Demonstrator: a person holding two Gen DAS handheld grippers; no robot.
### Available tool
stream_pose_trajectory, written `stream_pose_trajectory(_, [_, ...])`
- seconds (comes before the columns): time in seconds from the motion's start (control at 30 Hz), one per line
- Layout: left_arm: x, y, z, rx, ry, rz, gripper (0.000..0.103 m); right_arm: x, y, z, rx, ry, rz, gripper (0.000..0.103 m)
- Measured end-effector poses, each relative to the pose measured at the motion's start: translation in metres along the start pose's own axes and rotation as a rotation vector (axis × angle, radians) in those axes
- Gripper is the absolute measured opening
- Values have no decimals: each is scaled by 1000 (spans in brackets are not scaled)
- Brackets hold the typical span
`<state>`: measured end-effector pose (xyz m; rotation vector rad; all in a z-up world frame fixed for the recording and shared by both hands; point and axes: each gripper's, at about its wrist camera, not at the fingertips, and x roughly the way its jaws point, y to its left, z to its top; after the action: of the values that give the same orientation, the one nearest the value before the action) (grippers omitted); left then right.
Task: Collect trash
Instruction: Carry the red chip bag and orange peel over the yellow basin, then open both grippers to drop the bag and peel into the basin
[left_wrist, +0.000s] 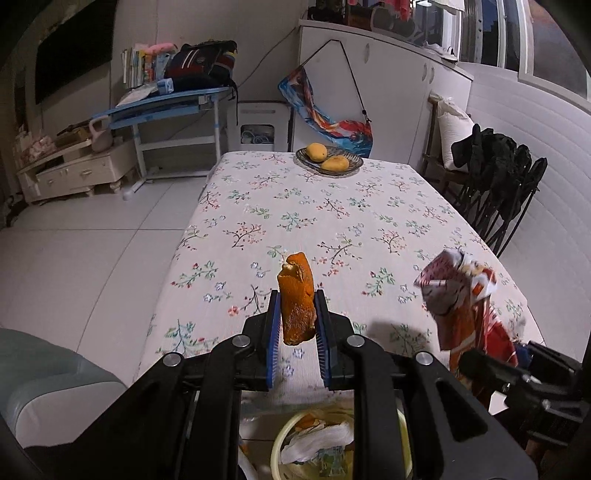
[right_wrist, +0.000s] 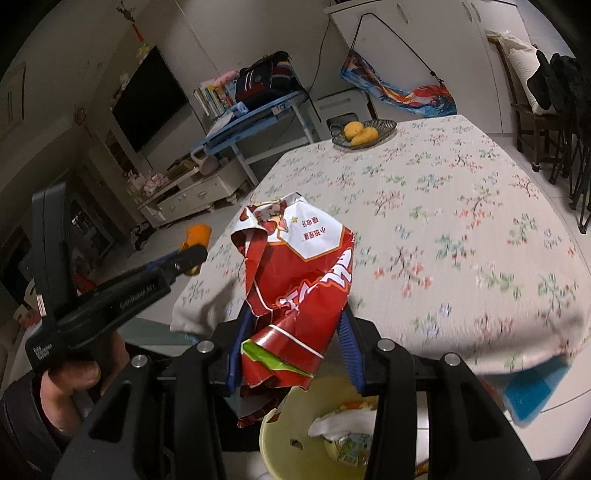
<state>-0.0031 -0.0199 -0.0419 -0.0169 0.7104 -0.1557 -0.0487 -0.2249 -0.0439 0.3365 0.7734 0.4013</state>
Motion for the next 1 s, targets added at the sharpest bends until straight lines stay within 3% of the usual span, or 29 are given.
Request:
stream_pose_trajectory(0.17, [-9,2,-7,-4,-5,-4,17,3,10,-16,-26,60,-3,44])
stream_pose_trajectory(0.53, [-26,-5,-32,8,21,-37,17,36,21,-59,-97,302,-73,46])
stream_pose_trajectory(0.67, [-28,-6,-42,3,52,-58,17,45,9,-64,-50,340,-111,58])
stream_pose_trajectory(0.83, [-25,-12,-58,13,113,-81,17,36,-4,-62,20,311,-118,61])
stream_pose_trajectory(1.0, [-16,-21,-74,31,190,-103,17,18,-10,-55,45,226,-152,68])
